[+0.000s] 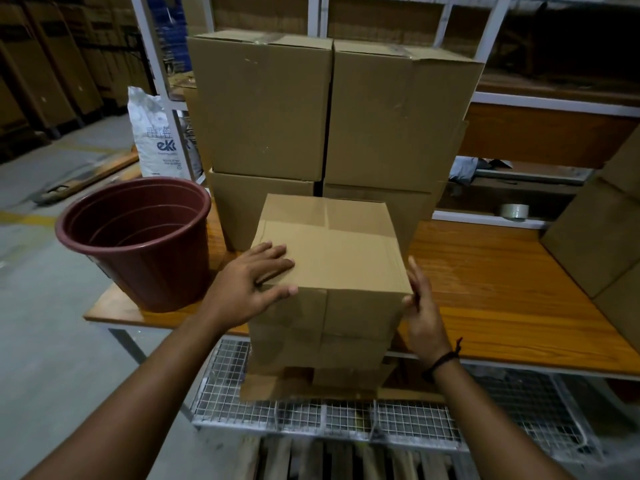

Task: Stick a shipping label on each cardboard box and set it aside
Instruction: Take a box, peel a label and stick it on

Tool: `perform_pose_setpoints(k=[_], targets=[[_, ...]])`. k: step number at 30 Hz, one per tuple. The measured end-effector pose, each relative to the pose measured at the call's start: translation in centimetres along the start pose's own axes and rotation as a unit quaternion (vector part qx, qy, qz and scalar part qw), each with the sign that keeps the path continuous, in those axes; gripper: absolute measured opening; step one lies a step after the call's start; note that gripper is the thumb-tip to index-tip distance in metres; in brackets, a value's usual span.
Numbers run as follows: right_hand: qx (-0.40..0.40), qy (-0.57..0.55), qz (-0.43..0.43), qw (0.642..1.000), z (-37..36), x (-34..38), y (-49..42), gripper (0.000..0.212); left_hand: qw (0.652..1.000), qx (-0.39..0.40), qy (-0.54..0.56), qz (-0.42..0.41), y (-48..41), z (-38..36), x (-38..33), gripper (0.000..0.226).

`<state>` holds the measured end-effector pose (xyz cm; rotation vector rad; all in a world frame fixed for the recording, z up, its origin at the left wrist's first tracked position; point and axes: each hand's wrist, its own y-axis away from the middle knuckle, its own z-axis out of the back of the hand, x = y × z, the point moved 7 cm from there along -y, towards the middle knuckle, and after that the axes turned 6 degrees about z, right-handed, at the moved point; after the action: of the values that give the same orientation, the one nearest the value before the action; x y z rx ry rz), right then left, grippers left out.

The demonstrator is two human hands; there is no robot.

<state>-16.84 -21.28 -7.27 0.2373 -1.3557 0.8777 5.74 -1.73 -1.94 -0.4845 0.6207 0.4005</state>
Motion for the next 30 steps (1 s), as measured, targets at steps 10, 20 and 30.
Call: perform_pose_setpoints(k=[10,20,30], targets=[[0.084,-0.043,-0.227,0.969,0.3,-0.4,-10.1,0.078,0.935,0.044,0.220,0.275,-6.3,0.6,2.3,0.073],[0.031,0.078,-0.052,0.995,1.5,2.1,-7.0,0.076,0.961,0.013,0.210,0.182,-4.9,0.0,1.7,0.101],[-0.028,0.081,-0.019,0.996,2.1,4.9,-6.1,0.073,0.979,-0.066,0.156,0.115,-0.4,0.0,0.5,0.107]])
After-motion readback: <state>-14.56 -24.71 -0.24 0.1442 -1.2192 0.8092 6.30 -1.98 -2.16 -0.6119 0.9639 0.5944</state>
